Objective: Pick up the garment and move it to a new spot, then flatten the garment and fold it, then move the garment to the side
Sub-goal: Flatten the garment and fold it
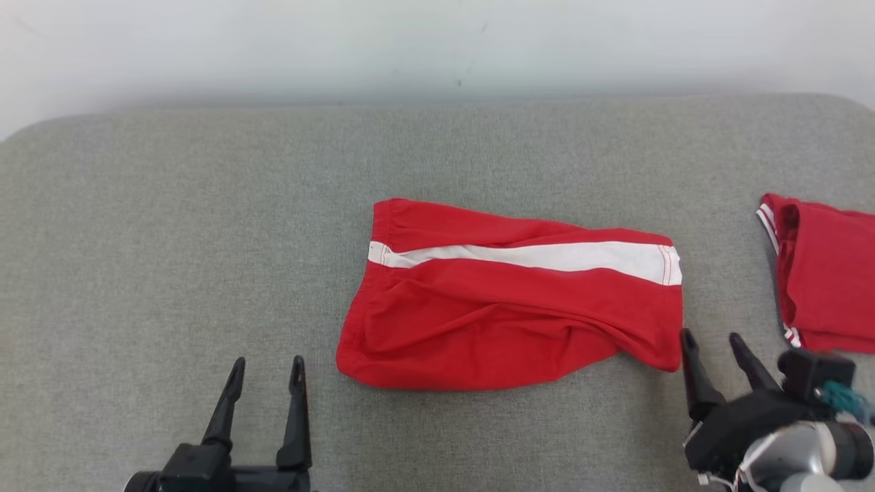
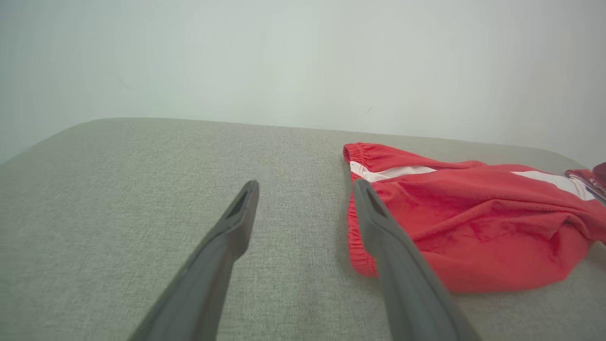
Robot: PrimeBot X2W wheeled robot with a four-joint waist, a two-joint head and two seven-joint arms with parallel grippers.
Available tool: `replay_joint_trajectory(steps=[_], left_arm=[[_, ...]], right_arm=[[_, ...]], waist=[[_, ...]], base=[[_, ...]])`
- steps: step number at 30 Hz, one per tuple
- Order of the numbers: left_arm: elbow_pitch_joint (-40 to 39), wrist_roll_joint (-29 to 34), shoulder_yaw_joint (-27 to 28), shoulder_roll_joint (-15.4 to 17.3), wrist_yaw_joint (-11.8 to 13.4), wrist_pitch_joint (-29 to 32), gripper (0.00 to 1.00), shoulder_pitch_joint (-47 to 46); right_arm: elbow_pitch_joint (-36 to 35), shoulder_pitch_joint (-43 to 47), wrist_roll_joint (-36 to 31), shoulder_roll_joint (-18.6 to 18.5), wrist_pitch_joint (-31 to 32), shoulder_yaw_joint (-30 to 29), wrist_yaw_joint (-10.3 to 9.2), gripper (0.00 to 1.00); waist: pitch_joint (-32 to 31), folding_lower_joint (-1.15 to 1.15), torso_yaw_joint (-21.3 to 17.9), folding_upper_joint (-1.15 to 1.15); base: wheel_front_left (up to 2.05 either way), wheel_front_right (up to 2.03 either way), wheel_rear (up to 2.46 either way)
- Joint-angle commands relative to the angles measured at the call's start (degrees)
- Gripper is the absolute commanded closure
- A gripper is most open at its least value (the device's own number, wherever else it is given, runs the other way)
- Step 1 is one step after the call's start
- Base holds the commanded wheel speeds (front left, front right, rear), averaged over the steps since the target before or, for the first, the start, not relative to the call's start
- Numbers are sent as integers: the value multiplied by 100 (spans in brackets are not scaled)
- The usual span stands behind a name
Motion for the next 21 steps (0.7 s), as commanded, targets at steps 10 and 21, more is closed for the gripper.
replay_joint_trajectory(steps=[10,21], left_arm=[[-52,103,493,-3,-70,-17,0,493],[323,324,776,-24,-237,-16,0,706]], right_arm=[[157,848,332,78,-2122,166,-10,0],[356,1268,-212,73,-2786,800,-10,0]], waist=[[-659,0,-30,0],[-1017,0,-59,0]], base=[[0,0,0],[0,0,0]])
